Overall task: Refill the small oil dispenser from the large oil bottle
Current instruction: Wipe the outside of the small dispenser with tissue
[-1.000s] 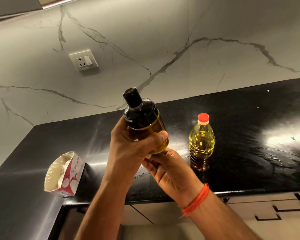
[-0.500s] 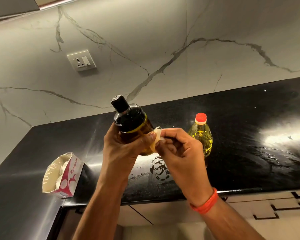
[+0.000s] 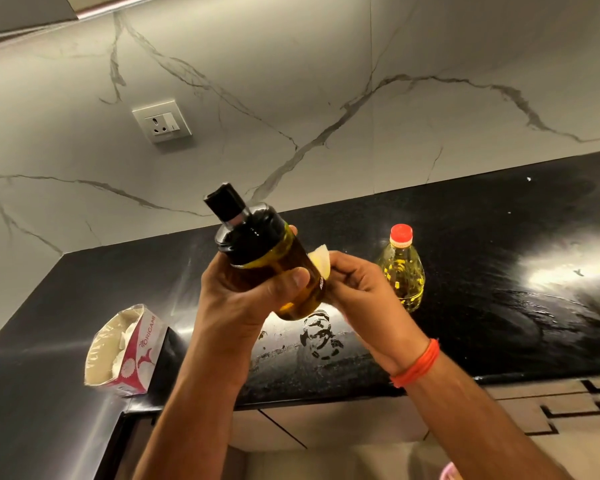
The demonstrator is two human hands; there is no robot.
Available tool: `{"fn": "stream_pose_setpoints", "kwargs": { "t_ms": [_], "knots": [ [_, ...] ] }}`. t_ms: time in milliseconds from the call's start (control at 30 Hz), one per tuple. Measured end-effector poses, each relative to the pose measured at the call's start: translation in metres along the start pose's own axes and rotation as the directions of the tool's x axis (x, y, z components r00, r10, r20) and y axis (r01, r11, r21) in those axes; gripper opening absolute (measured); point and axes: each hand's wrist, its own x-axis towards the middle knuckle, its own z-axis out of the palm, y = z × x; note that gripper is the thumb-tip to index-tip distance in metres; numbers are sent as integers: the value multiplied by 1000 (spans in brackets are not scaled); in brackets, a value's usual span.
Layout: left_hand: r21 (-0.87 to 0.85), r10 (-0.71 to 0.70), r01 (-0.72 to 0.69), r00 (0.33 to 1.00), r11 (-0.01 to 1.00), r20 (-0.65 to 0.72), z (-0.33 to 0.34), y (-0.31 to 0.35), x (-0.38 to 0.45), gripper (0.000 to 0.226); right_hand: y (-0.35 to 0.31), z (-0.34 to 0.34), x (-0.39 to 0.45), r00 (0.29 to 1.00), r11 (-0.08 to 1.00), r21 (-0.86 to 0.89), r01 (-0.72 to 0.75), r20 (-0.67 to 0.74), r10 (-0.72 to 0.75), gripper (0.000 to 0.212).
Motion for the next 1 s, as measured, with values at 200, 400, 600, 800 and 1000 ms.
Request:
{"fn": "stream_pose_setpoints", "kwargs": {
  "t_ms": [200, 400, 600, 800, 1000],
  "knots": [
    [2, 3, -3, 1000, 1000, 30, 5, 7, 3, 58, 8, 21, -4, 979, 859, 471, -198, 143, 148, 32],
    [95, -5, 7, 1000, 996, -20, 1, 4, 2, 66, 15, 34, -13, 942, 819, 470, -329, 227, 248, 31],
    [155, 36, -29, 998, 988, -44, -9, -1, 7, 47, 28, 27, -27, 958, 823, 491, -287, 126, 259, 18],
    [120, -23, 25, 1000, 992, -20, -14, -15, 5, 57, 18, 9, -19, 964, 899, 416, -133, -155, 214, 19],
    [127, -39, 41, 999, 991, -20, -9, -22, 7, 57, 10, 13, -16, 942, 988, -156, -2, -331, -50, 22]
  ]
}}
